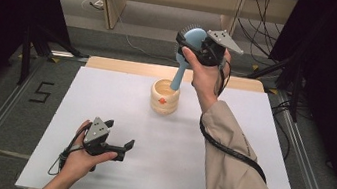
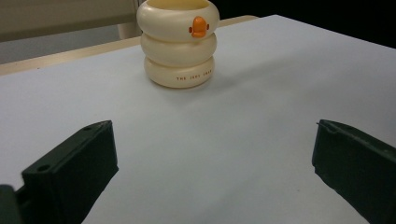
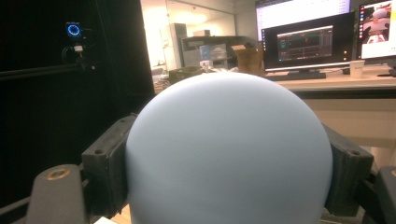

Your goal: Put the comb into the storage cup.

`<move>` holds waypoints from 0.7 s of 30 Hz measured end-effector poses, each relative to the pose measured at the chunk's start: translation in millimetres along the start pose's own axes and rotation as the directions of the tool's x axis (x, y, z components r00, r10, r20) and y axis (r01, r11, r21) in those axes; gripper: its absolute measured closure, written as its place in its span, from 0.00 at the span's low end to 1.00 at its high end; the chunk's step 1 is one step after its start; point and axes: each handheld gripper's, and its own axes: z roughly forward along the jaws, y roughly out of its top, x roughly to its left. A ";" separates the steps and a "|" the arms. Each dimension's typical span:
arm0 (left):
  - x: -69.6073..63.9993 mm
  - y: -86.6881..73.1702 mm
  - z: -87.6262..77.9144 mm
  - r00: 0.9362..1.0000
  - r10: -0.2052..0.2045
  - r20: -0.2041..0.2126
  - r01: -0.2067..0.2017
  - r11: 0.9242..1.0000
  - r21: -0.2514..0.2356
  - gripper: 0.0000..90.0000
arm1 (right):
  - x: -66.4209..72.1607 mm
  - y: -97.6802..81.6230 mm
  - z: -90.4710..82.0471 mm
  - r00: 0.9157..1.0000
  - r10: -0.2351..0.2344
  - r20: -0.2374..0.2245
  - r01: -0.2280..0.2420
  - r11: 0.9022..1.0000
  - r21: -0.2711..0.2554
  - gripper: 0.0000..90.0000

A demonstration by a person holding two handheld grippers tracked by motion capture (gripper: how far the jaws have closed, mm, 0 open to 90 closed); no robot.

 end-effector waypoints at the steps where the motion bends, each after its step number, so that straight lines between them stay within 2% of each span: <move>1: 0.0 0.0 -0.2 1.000 -0.001 -0.001 0.001 1.000 -0.001 0.00 | 0.2 -0.1 0.5 1.000 0.001 -0.001 -0.001 1.000 -0.001 0.23; 21: 1.4 -0.3 -0.7 1.000 -0.004 -0.003 0.004 1.000 -0.006 0.00 | 1.1 -2.0 8.9 1.000 0.007 -0.005 -0.007 1.000 -0.006 0.23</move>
